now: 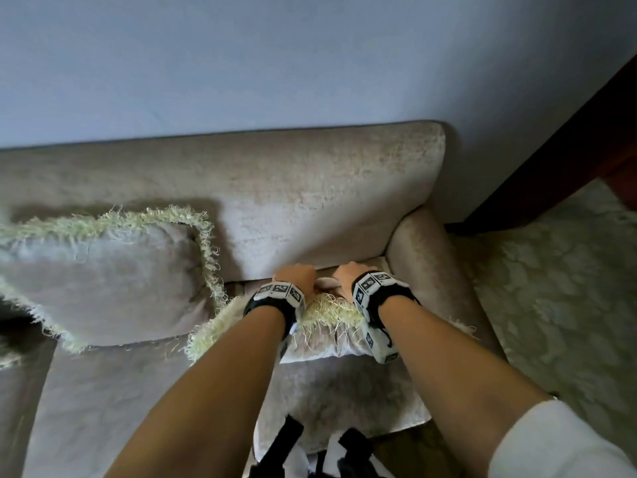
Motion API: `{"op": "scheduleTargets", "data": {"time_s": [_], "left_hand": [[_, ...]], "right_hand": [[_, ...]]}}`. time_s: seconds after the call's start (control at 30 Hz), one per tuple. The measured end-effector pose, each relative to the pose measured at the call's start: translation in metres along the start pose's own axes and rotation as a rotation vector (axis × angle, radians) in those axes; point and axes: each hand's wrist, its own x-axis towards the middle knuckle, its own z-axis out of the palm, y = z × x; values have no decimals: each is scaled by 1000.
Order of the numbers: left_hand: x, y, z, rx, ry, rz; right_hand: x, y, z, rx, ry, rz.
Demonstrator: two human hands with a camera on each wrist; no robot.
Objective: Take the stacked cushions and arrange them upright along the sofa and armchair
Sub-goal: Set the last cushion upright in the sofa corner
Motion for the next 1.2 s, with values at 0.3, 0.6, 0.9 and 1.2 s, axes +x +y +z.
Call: {"op": "scheduleTargets", "data": {"time_s": [0.3,0.6,0.9,1.2], "left_hand": [[40,-10,-36,13,60,19],[97,-29,-46,-136,221,-50],[105,-54,-17,-18,228,-146],[110,-61,-12,-91,63,-189]], "right_hand": [[36,19,-44,16,47,-76],[98,48,-65,72,312,-99],[121,58,-39,71,485,-84],[132,71,-16,96,266,-132]]}}
